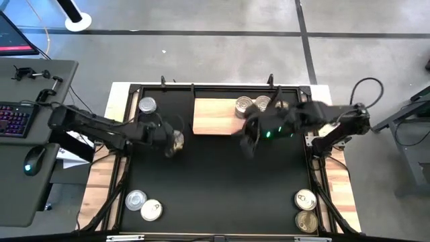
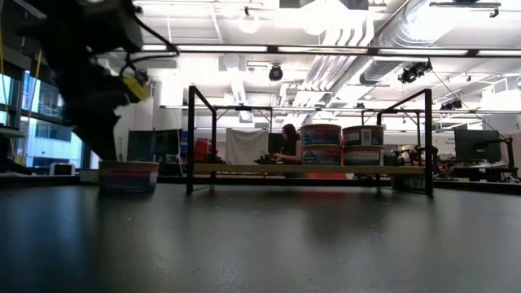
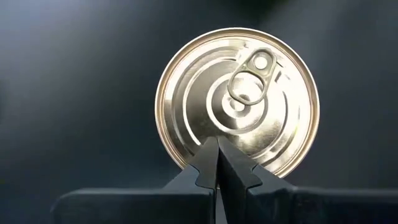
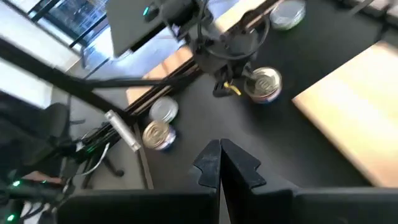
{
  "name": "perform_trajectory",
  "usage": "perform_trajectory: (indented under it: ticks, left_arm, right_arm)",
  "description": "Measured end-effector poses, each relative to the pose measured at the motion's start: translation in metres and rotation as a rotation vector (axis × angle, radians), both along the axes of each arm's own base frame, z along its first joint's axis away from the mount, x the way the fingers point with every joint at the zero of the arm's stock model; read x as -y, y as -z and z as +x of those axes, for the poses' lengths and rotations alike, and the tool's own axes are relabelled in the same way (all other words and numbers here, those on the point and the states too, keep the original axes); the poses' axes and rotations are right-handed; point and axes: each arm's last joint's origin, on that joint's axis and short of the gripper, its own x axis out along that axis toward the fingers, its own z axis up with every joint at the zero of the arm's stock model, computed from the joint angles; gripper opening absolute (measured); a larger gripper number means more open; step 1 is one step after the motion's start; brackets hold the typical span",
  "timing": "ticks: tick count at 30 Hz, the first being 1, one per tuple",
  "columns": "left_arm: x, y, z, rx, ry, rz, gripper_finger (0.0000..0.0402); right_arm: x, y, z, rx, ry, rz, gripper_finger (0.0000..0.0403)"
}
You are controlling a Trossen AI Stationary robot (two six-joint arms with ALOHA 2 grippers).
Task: Stack canned seafood by type on shelf
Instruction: Stack the blue-pink tuna can on top of the other blue-pink tuna can on the shelf
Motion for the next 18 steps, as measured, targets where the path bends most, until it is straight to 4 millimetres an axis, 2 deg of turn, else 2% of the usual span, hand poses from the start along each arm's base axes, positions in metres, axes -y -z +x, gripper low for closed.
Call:
perform_trajectory:
  ticks: [6,10,14,18]
  left_arm:
    - [0.047,0.0,-0.001,0.119,0.063,-0.108,0.0]
    - [0.074,-0.001,0.009,0.283,0.146,-0.201,0.0]
    - [0.089,0.005,0.03,0.403,0.174,-0.227,0.0]
    - [0.101,0.012,0.06,0.372,0.272,-0.155,0.0]
  right_arm:
    - [-0.05,0.022,0.013,-0.066,-0.069,0.07,0.0]
    - [-0.08,0.049,0.009,-0.258,-0.089,0.093,0.0]
    - [-0.103,0.081,-0.003,-0.523,-0.048,0.054,0.0]
    - [-0.119,0.108,-0.009,-0.725,-0.021,-0.035,0.0]
